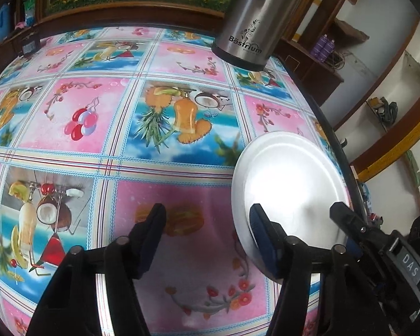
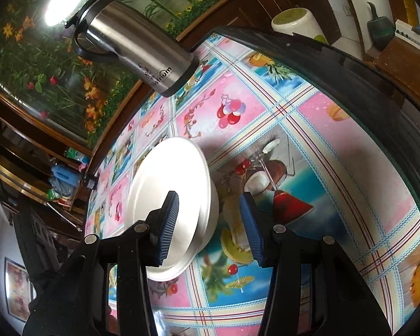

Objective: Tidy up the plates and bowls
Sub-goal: 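Grasp the white foam bowl rim with the left gripper while the right gripper grasps it too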

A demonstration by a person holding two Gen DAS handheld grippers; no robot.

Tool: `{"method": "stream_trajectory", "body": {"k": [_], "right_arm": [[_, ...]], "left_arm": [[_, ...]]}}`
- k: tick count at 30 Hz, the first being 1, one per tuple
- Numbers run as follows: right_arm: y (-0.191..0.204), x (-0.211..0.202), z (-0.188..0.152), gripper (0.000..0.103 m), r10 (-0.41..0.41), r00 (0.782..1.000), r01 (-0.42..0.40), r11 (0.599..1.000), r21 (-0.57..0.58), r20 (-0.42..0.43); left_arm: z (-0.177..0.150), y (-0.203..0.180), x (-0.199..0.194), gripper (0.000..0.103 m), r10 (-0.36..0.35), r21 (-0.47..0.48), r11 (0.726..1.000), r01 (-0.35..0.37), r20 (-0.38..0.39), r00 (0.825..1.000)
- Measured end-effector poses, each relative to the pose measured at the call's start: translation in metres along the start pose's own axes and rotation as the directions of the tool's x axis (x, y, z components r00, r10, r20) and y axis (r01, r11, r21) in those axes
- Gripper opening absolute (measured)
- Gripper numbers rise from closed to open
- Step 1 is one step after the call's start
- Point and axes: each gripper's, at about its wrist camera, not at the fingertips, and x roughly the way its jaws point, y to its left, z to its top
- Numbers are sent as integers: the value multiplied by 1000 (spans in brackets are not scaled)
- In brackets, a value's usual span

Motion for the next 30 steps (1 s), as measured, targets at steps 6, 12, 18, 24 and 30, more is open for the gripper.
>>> {"method": "stream_trajectory", "body": {"k": [6, 12, 18, 24, 30], "right_arm": [[7, 2, -3, 34, -45, 999, 45, 998, -38, 9], [11, 5, -7, 18, -67, 998, 67, 995, -73, 8], [17, 5, -11, 11, -62, 998, 63, 992, -111, 9], [18, 6, -13, 9, -59, 998, 58, 992, -116, -4], [19, 6, -15, 9, -56, 998, 54, 992, -116, -9]], "left_arm": [[-1, -4, 2, 43, -3, 32, 999, 3, 0, 1000], [-4, -13, 0, 29, -5, 79, 997, 4, 11, 1000], [-5, -21, 0, 15, -2, 125, 992, -1, 22, 1000], [-4, -24, -2, 14, 12, 154, 988, -19, 45, 999], [-4, -25, -4, 13, 25, 167, 985, -35, 62, 998]]}}
